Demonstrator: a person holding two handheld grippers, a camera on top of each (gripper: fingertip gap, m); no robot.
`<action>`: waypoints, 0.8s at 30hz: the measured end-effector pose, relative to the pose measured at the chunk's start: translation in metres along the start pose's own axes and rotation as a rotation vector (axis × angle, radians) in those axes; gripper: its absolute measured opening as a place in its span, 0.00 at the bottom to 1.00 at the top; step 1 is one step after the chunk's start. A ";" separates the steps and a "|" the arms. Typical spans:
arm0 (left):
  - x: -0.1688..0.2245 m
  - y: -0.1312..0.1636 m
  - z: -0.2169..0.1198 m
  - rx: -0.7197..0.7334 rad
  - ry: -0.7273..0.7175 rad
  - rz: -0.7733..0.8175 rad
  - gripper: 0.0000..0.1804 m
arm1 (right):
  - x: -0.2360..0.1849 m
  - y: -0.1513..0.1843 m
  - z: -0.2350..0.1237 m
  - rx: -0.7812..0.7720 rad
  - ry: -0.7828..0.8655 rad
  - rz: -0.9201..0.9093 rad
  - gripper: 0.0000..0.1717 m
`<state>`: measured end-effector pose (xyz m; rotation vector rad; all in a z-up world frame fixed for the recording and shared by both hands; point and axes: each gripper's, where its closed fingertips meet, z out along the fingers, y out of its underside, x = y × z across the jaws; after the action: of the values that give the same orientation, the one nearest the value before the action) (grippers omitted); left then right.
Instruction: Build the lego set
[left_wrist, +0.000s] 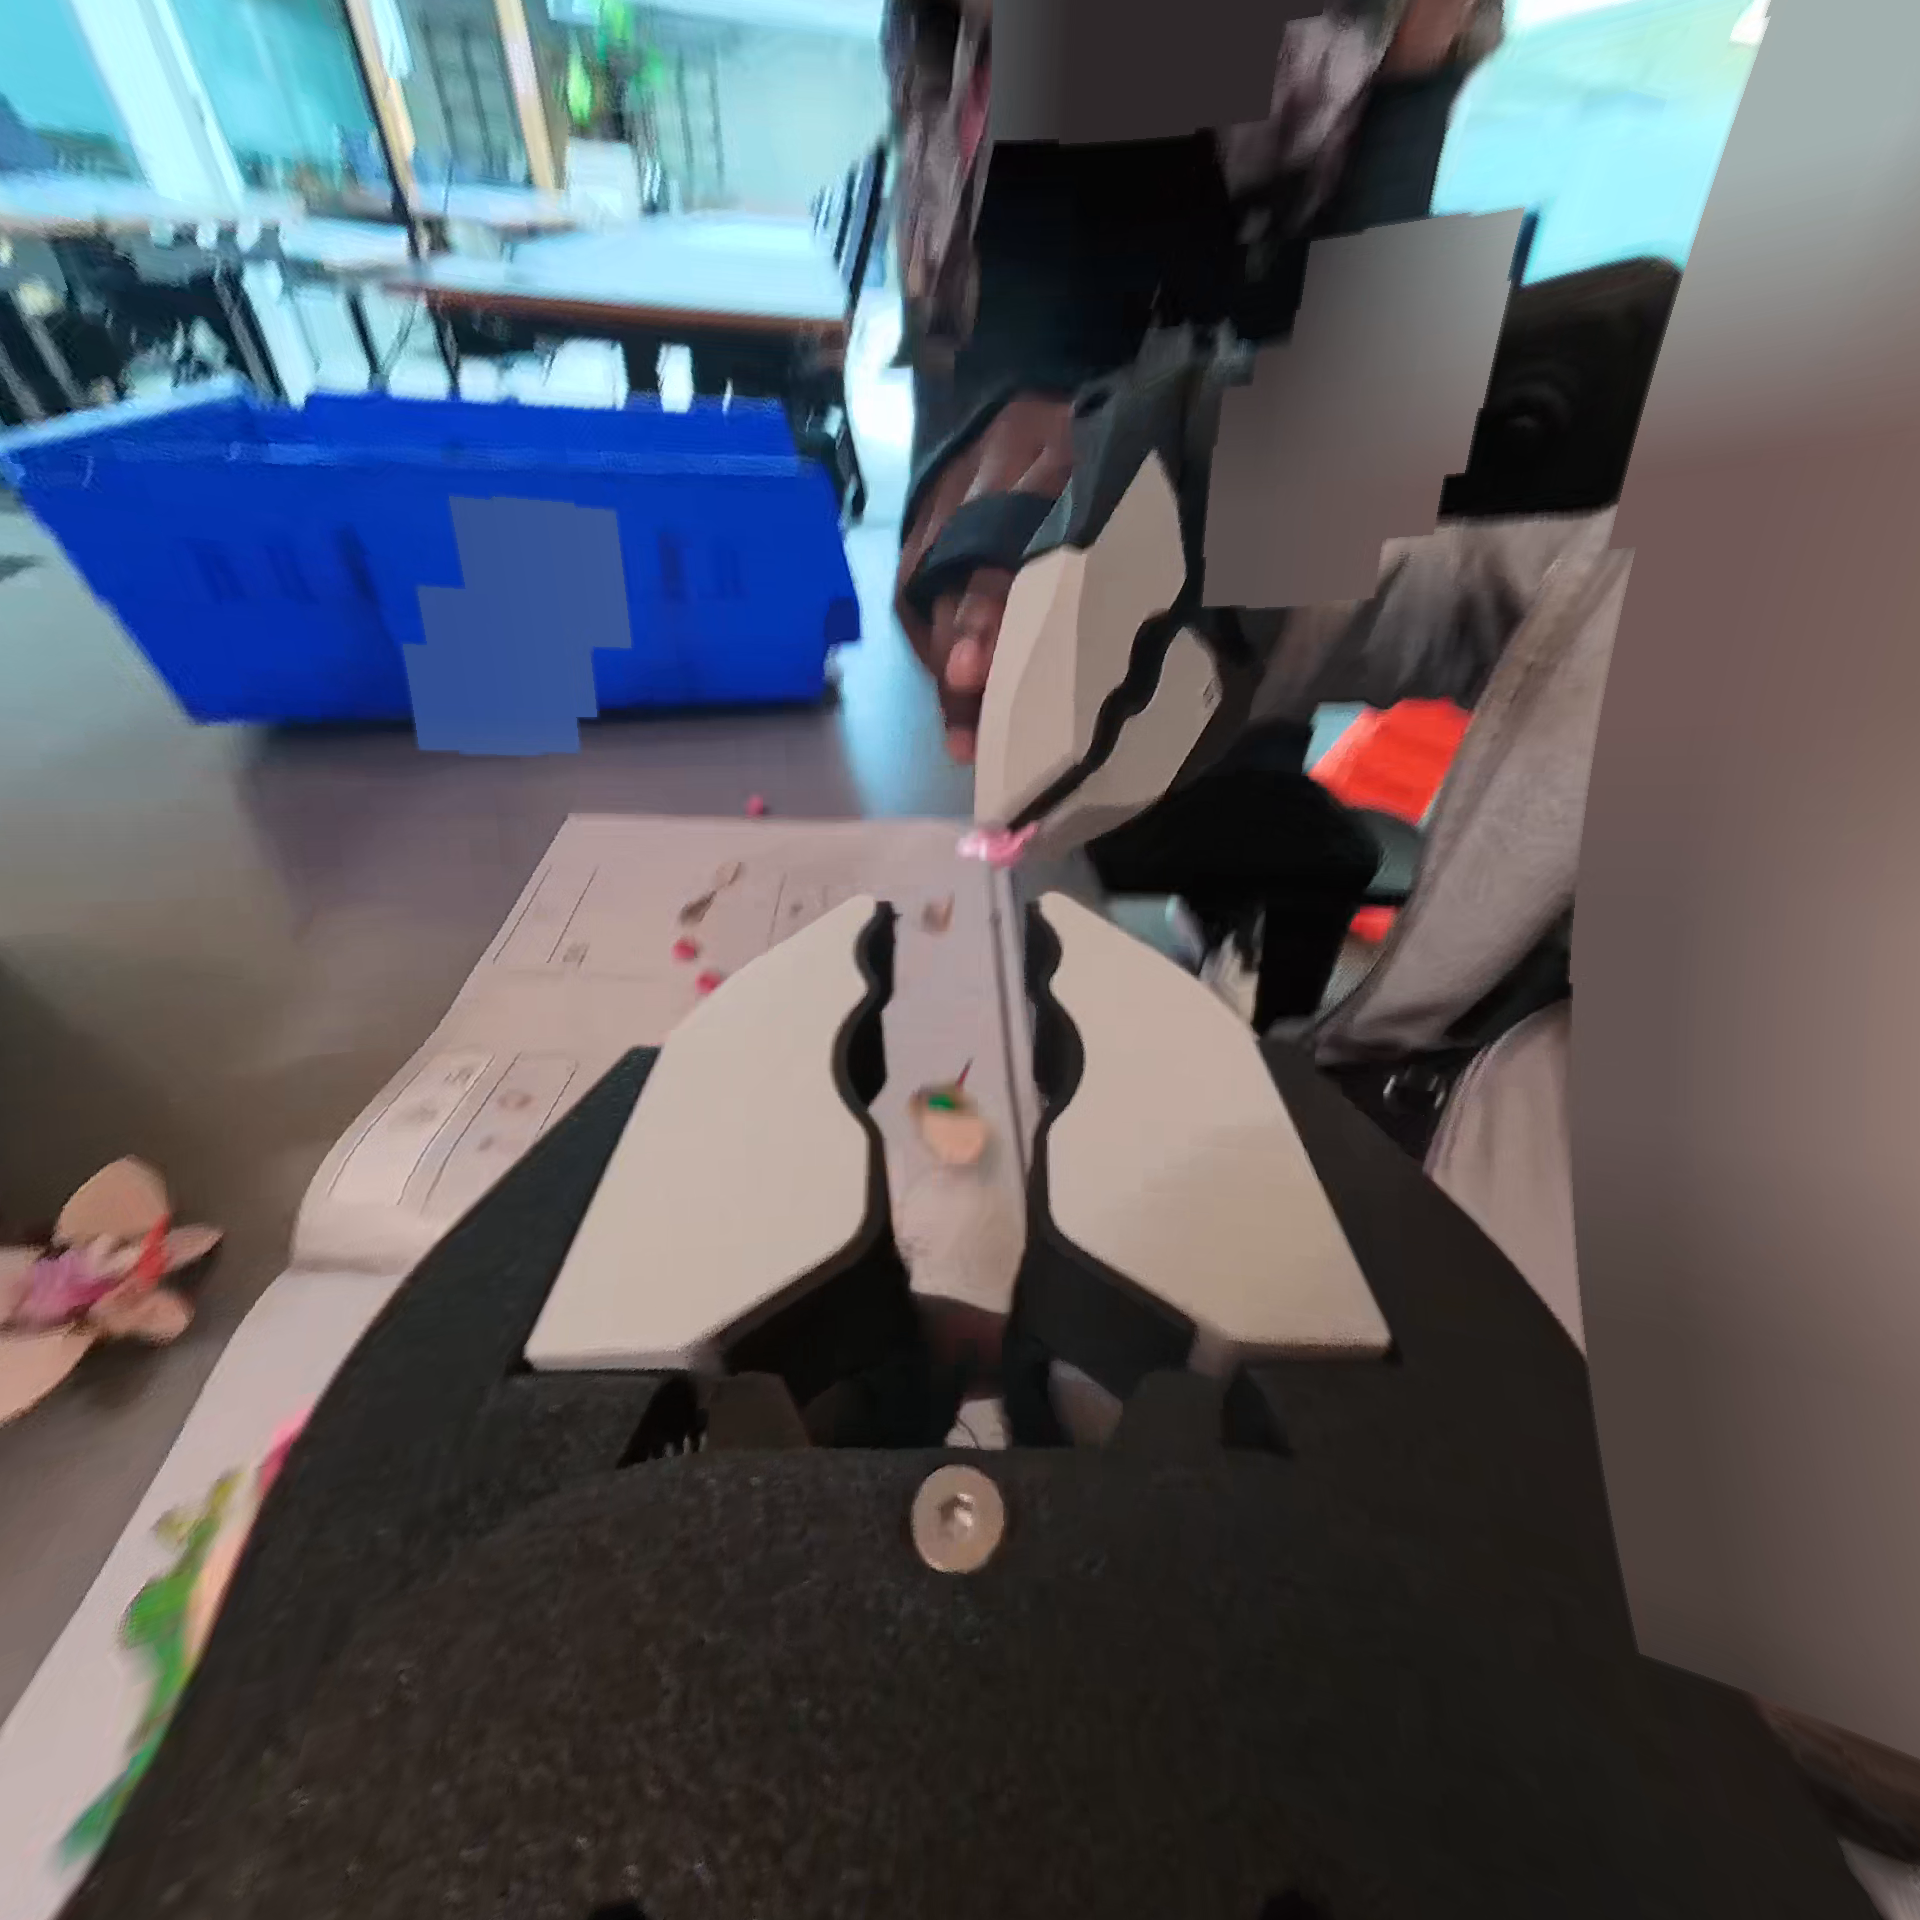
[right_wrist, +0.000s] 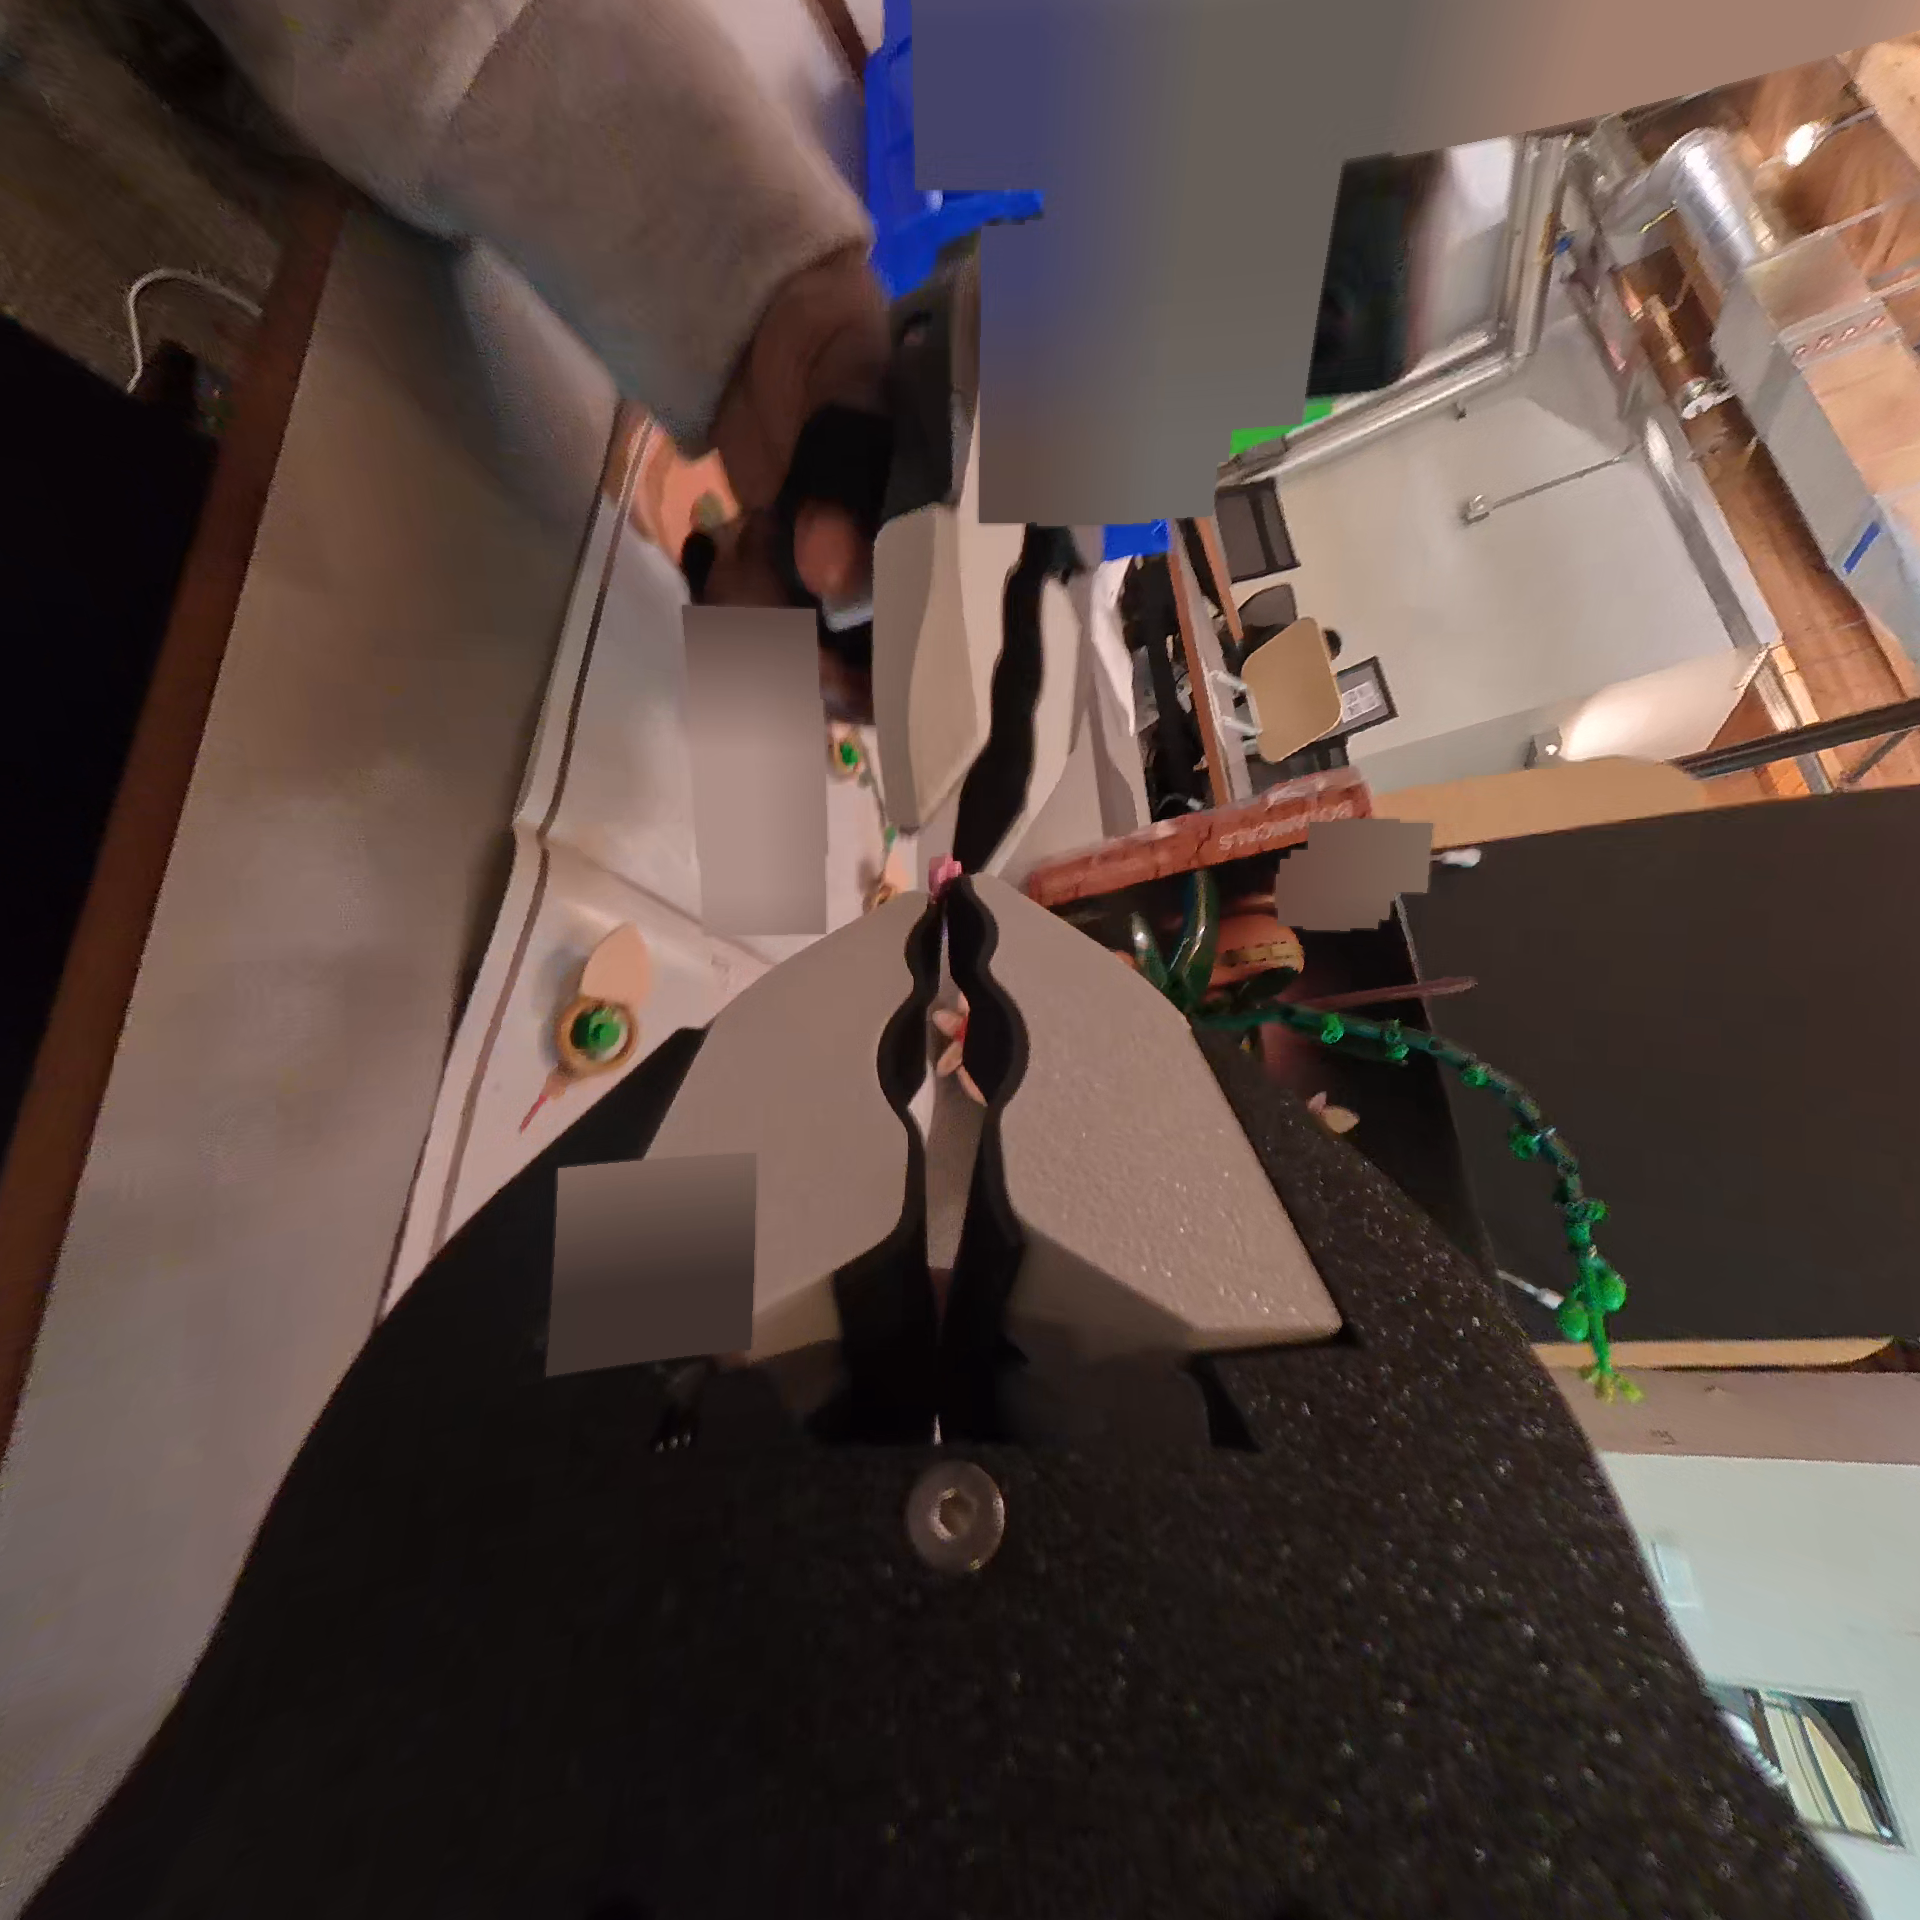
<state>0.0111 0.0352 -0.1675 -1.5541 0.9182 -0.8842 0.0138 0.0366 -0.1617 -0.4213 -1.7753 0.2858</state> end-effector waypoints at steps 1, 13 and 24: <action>-0.004 0.010 -0.004 -0.087 -0.033 0.013 0.18 | -0.005 0.006 -0.003 -0.024 -0.015 0.001 0.00; -0.006 0.078 0.026 -0.521 -0.102 0.150 0.19 | -0.061 0.044 0.005 -0.116 -0.214 -0.023 0.00; -0.008 0.091 0.027 -0.583 -0.080 0.107 0.10 | -0.073 0.048 0.015 -0.153 -0.302 -0.085 0.01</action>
<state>0.0226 0.0418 -0.2621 -1.9905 1.2590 -0.4898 0.0202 0.0493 -0.2488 -0.4267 -2.1145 0.1601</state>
